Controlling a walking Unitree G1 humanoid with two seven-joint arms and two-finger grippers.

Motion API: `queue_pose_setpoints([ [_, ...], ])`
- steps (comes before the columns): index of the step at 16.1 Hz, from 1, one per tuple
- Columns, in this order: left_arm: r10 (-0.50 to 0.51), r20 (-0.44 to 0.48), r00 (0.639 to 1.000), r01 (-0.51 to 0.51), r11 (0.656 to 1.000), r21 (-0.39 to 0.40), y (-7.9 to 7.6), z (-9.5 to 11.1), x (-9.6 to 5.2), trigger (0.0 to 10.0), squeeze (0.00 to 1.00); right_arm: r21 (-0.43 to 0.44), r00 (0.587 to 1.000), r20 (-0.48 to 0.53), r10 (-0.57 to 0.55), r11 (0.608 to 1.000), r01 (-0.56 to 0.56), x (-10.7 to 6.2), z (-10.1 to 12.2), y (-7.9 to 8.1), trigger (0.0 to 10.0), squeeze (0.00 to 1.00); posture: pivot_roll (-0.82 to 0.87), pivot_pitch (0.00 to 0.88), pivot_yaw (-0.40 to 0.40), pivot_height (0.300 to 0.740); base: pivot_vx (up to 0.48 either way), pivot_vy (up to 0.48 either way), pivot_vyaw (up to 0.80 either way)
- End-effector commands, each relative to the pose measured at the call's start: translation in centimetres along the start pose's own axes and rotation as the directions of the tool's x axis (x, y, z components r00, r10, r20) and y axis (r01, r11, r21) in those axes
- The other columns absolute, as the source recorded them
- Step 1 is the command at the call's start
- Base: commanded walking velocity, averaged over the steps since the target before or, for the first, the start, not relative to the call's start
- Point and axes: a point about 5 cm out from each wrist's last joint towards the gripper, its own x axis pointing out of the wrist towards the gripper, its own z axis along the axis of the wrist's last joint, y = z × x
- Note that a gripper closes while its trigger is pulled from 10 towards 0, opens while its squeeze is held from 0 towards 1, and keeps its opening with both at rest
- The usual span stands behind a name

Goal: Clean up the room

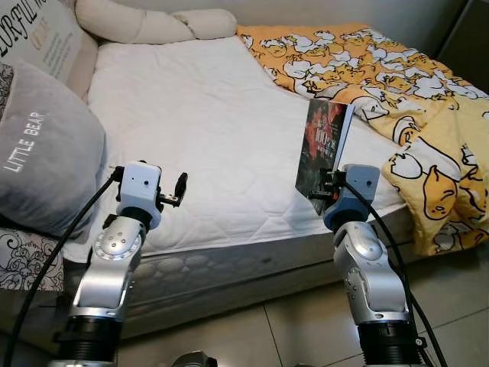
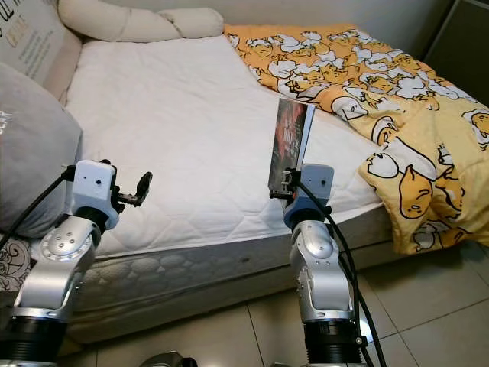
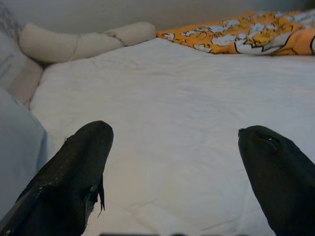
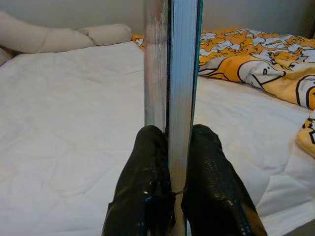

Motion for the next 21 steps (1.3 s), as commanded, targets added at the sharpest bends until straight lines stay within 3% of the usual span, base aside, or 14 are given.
queue_pose_setpoints([
  [1, 0.008, 0.027, 1.0, -0.007, 1.0, -0.013, 0.1, 0.5, 0.2, 10.0, 0.0, 0.004, 0.999, 0.014, 0.052, 0.999, -0.053, -0.2, 0.4, 0.3, 10.0, 0.0, 0.02, 0.0, -0.016, 0.74, 0.0, 0.0, 0.0],
  [6, -0.005, 0.055, 0.998, 0.006, 1.0, -0.024, 0.6, 1.0, 0.2, 10.0, 0.0, -0.027, 0.981, -0.058, 0.185, 0.982, -0.186, -0.2, -0.5, 1.7, 10.0, 0.0, 0.02, 0.0, -0.017, 0.74, 0.111, 0.0, 0.64],
  [14, 0.008, 0.026, 1.0, -0.008, 1.0, -0.013, 1.1, 0.5, 0.2, 10.0, 0.0, -0.031, 0.964, -0.081, 0.254, 0.966, -0.257, -0.3, -0.7, 2.5, 10.0, 0.0, 0.02, 0.0, -0.015, 0.74, 0.325, 0.0, 0.8],
  [21, -0.159, 0.081, 0.984, 0.162, 0.986, -0.039, -1.2, 1.2, -0.2, 10.0, 0.0, 0.003, 0.979, -0.073, 0.189, 0.982, -0.19, -0.4, -0.8, 1.5, 10.0, 0.0, 0.02, 0.0, -0.014, 0.74, 0.325, 0.0, 0.04],
])
